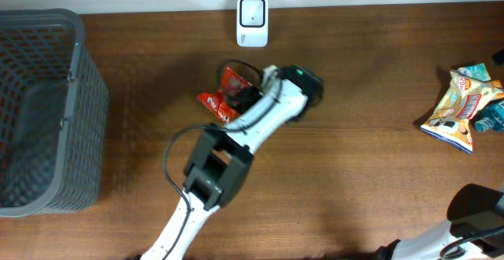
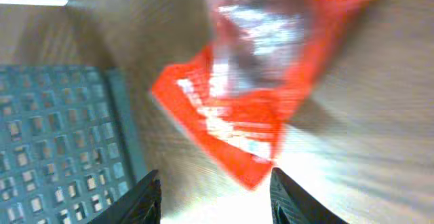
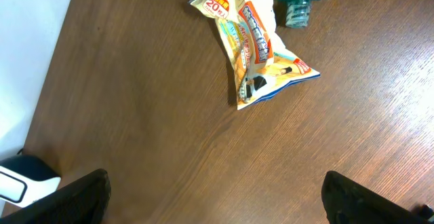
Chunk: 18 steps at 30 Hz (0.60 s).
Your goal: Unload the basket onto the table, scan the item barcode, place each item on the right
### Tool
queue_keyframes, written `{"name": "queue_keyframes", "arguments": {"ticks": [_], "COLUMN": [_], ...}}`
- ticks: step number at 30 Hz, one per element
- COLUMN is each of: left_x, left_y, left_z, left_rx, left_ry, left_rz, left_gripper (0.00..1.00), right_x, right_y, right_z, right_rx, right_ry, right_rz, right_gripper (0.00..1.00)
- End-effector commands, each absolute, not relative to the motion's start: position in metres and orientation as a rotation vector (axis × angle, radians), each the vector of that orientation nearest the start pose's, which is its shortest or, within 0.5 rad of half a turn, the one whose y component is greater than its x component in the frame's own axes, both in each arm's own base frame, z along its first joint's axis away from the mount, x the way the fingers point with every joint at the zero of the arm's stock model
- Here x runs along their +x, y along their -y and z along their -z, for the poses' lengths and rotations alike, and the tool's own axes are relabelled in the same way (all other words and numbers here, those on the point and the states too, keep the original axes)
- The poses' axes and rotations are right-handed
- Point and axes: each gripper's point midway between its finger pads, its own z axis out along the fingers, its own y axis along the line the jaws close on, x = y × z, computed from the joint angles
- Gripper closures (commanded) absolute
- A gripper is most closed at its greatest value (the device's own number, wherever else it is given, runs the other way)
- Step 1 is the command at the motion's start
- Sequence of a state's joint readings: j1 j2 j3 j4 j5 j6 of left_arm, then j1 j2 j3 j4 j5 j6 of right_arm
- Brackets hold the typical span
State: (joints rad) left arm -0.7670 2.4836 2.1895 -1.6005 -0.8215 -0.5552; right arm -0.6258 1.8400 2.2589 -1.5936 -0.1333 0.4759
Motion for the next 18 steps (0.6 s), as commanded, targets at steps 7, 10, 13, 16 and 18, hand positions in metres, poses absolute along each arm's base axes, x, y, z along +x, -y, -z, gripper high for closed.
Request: {"name": "queue_keyframes", "arguments": {"ticks": [7, 10, 13, 16, 18], "left_x": [0.373, 0.404, 0.432, 0.424, 0.406], "left_y": [0.254, 0.225, 0.188, 0.167, 0.148], "left_z": [-0.086, -0.117, -0.17, -0.224, -0.237], "left_rx": [0.419, 0.143, -0.013, 0.09, 0.062], "left_ry": [-2.793, -2.932, -2.887, -2.875, -2.891], "left_rz": [-0.78, -0.484, -0.268, 0.005, 0.014], "left_gripper": [0.51, 0.4, 0.34, 0.21, 0.18], "right_x": [0.324, 0.324, 0.324, 0.324, 0.324], "right_y": [0.207, 0.207, 0.207, 0.207, 0.207], "right_z": [-0.298, -0.298, -0.298, -0.298, -0.298], "right_rx": [1.412, 1.412, 1.412, 1.412, 1.412], "right_ry": [-2.338, -2.338, -2.338, -2.338, -2.338], "right_rz": [-0.146, -0.146, -0.146, -0.146, -0.146], "right_gripper": [0.02, 0.02, 0.02, 0.02, 0.02]}}
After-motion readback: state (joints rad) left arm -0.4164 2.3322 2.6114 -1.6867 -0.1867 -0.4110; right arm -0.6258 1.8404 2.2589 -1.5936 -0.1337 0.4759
